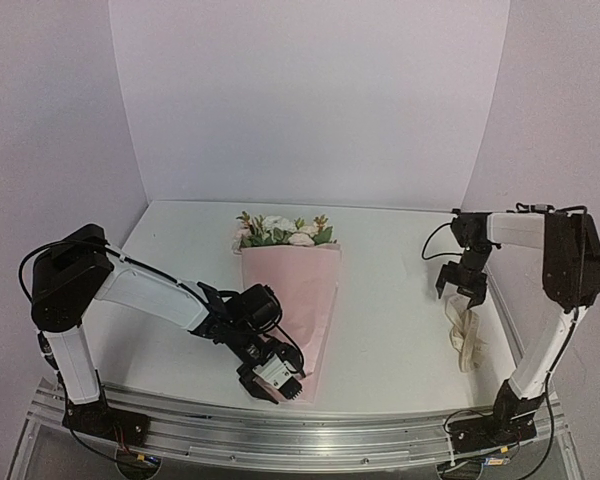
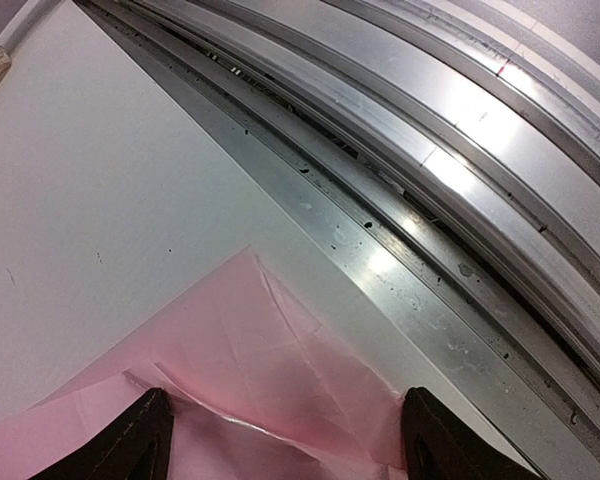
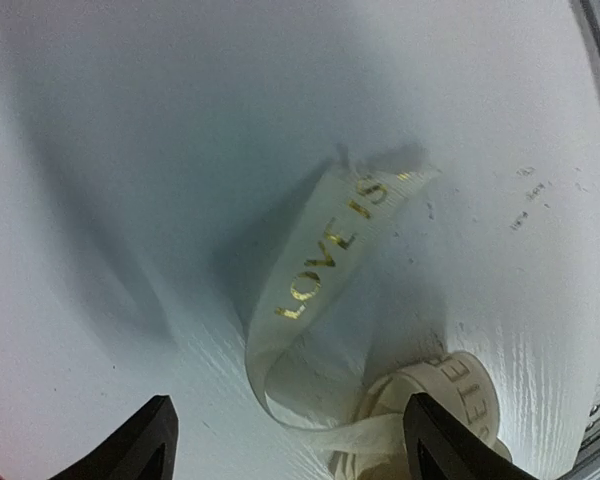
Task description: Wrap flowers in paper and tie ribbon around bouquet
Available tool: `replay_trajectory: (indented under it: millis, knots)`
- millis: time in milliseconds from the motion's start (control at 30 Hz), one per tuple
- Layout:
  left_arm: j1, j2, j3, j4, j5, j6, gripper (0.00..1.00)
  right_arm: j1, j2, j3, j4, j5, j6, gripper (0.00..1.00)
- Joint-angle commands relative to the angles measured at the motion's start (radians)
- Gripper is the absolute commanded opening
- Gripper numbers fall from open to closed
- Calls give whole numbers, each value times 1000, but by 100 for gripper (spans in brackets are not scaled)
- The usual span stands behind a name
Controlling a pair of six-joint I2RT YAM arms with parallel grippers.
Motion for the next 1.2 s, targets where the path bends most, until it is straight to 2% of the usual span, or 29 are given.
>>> replay_trajectory:
  millis: [0, 100, 167, 333, 500, 767, 967, 1067, 1167]
  knots:
    - [-19, 63, -76, -142, -107, 47, 80, -20, 68, 54, 27, -45, -78, 73]
    - [-18, 63, -75, -142, -111, 47, 80, -35, 118, 58, 65, -77, -117, 62]
    - [-19, 63, -75, -138, -113, 46, 80, -39, 143, 61, 77, -111, -139, 51]
    - [-19, 61, -75, -131, -115, 42, 79, -46, 134, 67, 96, -154, -183, 2]
    - [-19, 60, -77, -128, -118, 47, 79, -57, -35, 227, 75, -90, -247, 0]
    - [-19, 56, -83, -137, -136, 63, 79, -31, -270, 770, 19, 9, -408, 0]
    - [-19, 56, -86, -141, -135, 70, 79, -30, -337, 1032, 88, -66, -488, 0]
    - [-18, 60, -85, -142, -132, 72, 79, -30, -339, 1046, 89, -195, -477, 0]
    - [-19, 61, -82, -142, -136, 74, 79, -16, -379, 873, 88, -376, -427, 0]
